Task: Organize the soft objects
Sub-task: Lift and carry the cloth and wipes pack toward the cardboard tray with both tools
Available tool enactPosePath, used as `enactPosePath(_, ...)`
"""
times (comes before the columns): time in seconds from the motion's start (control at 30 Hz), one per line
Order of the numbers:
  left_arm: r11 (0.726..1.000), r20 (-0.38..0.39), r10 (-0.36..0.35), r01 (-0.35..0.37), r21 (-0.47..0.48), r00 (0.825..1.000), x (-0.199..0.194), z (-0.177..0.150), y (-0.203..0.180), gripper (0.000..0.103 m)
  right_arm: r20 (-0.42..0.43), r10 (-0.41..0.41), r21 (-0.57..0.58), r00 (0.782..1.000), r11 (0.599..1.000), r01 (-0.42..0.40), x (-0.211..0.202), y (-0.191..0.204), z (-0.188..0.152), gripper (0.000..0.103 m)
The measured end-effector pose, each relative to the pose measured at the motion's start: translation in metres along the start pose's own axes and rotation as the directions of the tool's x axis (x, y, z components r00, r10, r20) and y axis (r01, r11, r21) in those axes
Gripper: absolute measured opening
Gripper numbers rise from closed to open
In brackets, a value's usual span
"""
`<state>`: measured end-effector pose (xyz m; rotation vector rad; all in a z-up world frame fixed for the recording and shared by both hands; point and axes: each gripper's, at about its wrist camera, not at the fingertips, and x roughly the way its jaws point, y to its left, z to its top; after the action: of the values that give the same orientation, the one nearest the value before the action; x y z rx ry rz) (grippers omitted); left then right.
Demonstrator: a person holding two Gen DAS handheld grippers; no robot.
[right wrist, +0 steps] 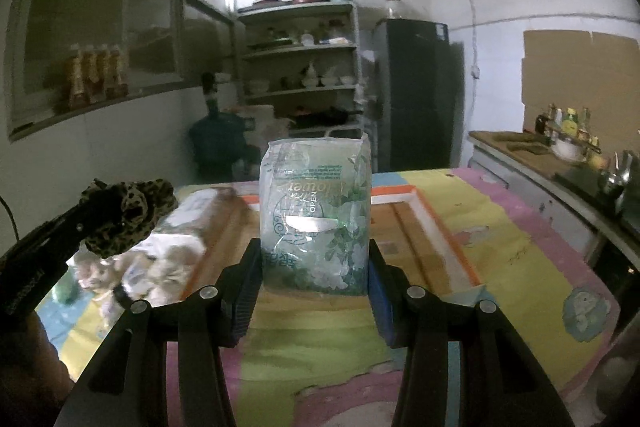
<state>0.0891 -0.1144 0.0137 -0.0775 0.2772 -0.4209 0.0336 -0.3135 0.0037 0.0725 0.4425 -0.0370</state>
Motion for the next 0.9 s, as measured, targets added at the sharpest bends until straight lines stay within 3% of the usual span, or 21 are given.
enactPosePath(0.43,0.999,-0.061,-0.042,0.043,0.028,0.997,0.072,0.003,-0.057,0.009,-0.118,-0.021,0.058,0.993,0.998,0.028,0.043,-0.091,0.017,0.050)
enactPosePath(0.67,0.997,-0.187,-0.078,0.077,-0.013,0.979,0.119,-0.012,-0.081,0.009,-0.200,0.012,0.058,0.980,0.998,-0.001,0.070,-0.114,0.018,0.050)
enactPosePath(0.9,0.998,-0.225,-0.058,0.059,-0.004,0.973,0.135,-0.024,-0.091,0.009,-0.276,0.067,0.034,0.959,0.998,-0.060,0.092,-0.122,0.017,0.050)
